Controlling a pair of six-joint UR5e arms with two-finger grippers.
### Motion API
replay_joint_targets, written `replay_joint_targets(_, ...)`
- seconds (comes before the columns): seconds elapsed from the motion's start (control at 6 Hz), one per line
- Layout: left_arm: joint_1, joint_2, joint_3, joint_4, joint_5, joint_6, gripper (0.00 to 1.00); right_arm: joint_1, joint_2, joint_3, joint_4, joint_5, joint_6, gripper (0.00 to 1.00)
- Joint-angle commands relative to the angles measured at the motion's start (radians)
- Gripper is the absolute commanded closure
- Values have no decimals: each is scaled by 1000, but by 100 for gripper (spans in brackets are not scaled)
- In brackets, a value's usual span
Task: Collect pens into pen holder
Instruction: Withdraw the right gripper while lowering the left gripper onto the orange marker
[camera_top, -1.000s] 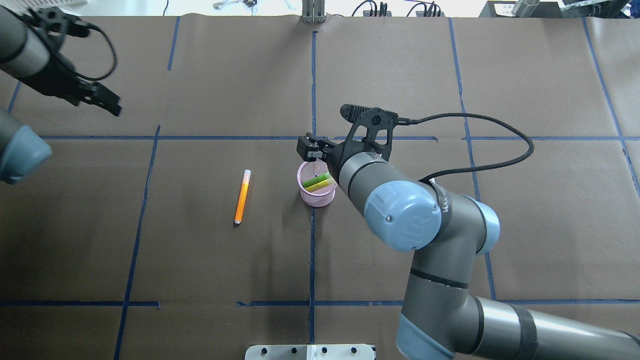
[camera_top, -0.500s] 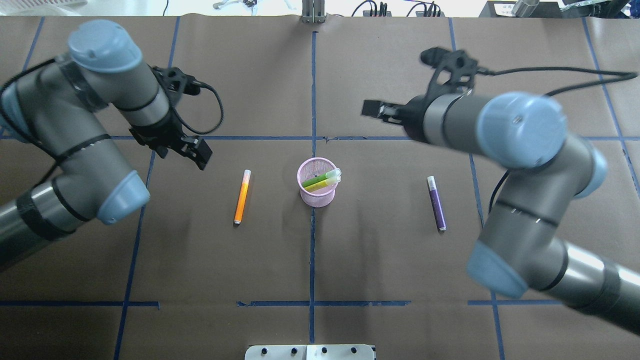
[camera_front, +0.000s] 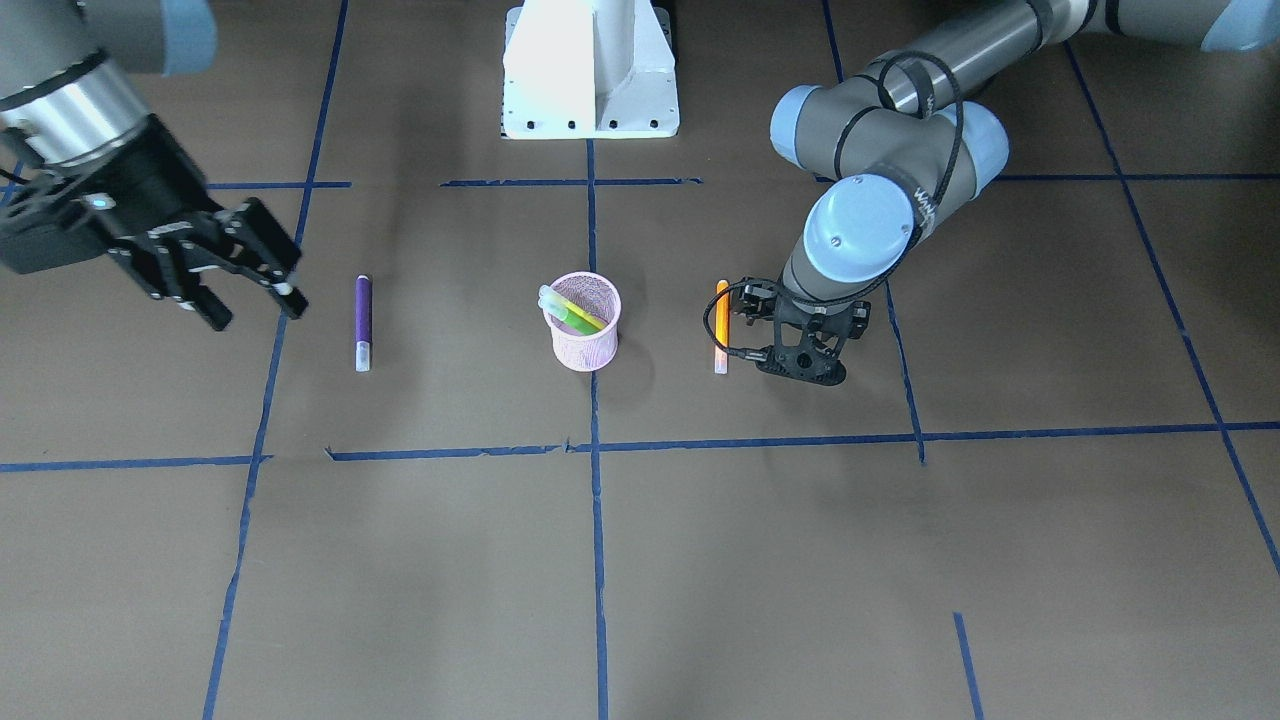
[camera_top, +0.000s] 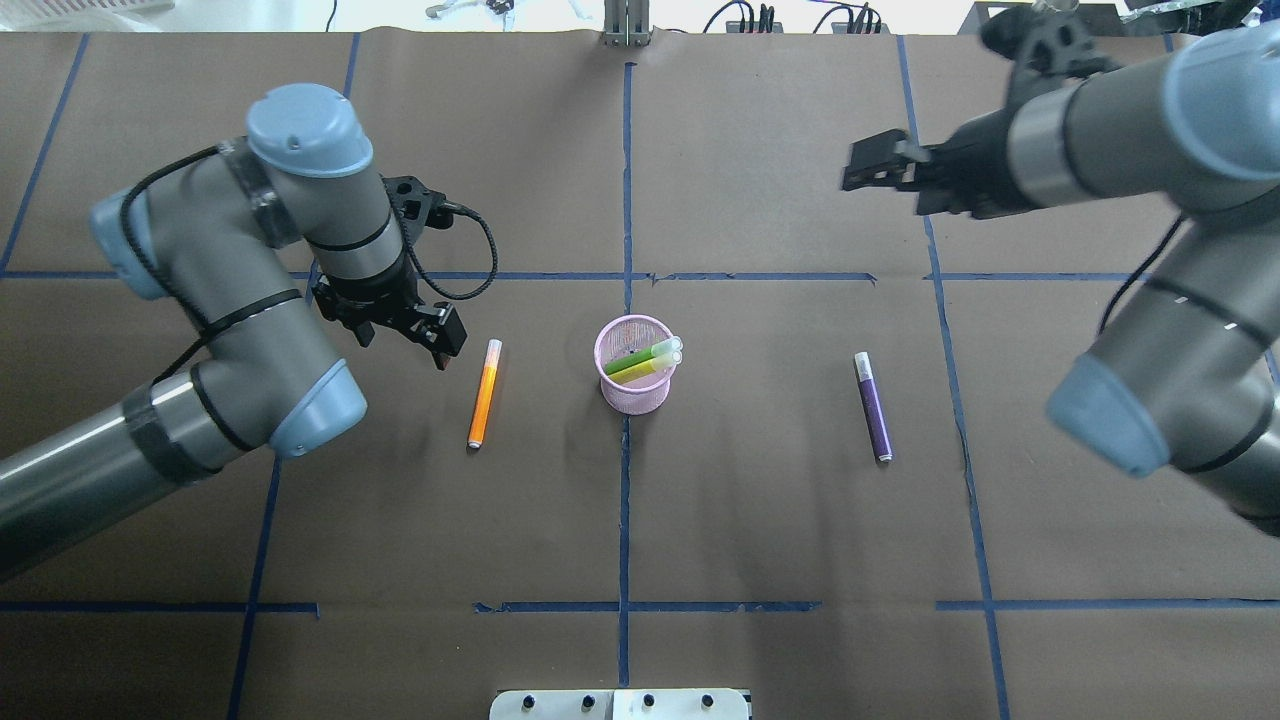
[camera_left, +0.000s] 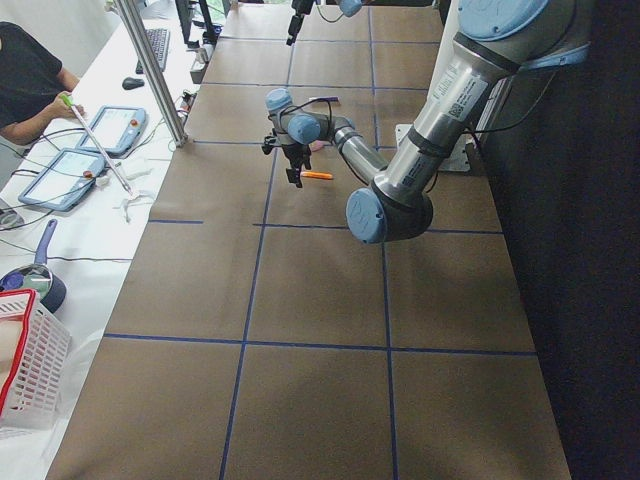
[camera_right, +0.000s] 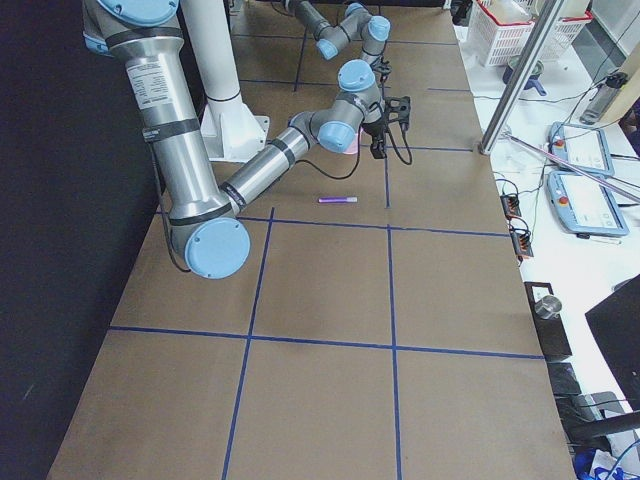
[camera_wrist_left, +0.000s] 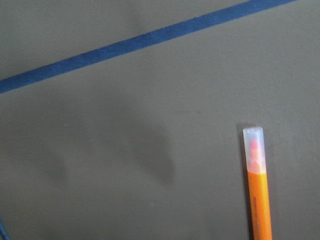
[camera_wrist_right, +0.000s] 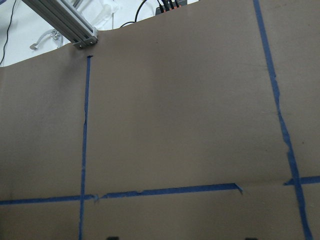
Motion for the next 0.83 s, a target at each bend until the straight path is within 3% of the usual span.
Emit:
replay_joint_targets(0.0, 2, -57, 84, 3, -58, -14, 5, 156, -91, -32, -3, 217, -145, 12)
replay_joint_targets(0.67, 60, -77, 98, -12, -59, -58, 15, 182, -196, -32, 0, 242, -267, 11)
